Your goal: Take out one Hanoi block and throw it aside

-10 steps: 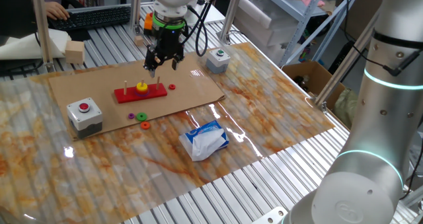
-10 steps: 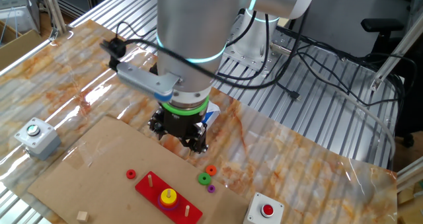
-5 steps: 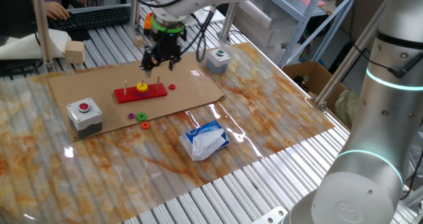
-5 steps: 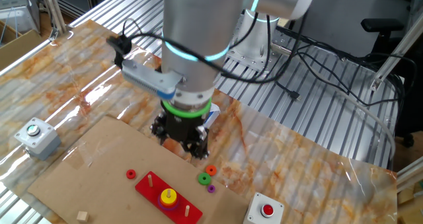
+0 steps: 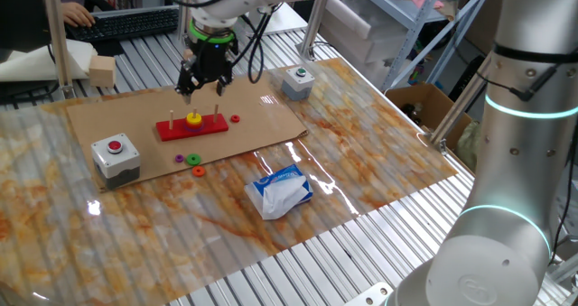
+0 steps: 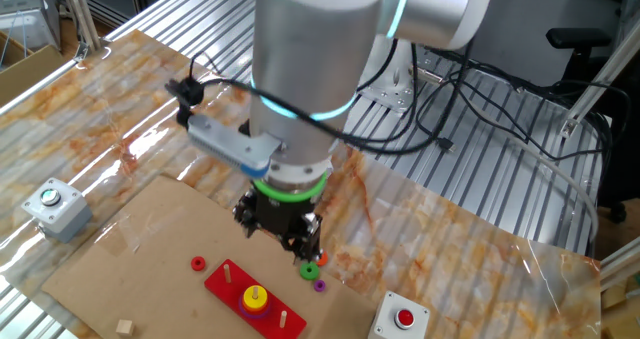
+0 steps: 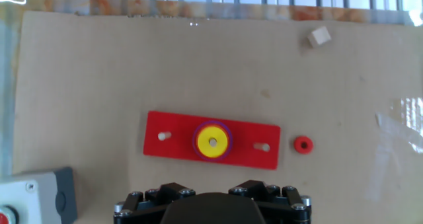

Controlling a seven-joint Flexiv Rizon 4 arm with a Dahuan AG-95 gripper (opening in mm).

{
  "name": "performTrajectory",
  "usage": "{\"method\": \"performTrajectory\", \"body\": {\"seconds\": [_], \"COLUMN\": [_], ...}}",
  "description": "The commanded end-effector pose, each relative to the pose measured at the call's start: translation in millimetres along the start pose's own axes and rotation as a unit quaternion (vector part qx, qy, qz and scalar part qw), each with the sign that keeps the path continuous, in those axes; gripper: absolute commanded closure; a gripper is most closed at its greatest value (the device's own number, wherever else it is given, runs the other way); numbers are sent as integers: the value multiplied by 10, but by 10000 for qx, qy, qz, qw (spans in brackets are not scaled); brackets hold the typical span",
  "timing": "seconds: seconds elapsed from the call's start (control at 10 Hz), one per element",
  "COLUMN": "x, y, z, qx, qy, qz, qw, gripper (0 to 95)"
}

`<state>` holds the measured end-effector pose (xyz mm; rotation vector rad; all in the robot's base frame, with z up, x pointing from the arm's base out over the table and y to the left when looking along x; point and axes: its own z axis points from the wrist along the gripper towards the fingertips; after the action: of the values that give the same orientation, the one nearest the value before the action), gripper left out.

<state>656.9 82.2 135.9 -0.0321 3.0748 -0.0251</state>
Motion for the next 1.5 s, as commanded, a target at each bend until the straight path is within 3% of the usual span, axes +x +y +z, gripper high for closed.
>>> {"method": "performTrajectory", "body": {"seconds": [0.1, 0.7, 1.5], "x": [-16, -148, -318], "y": [12, -41, -41], "z": [76, 302, 499], "qx": [12, -30, -54], "qy": [-9, -14, 1], "qz": [18, 5, 20], "qw": [10000, 10000, 10000], "gripper": [190, 190, 190]}}
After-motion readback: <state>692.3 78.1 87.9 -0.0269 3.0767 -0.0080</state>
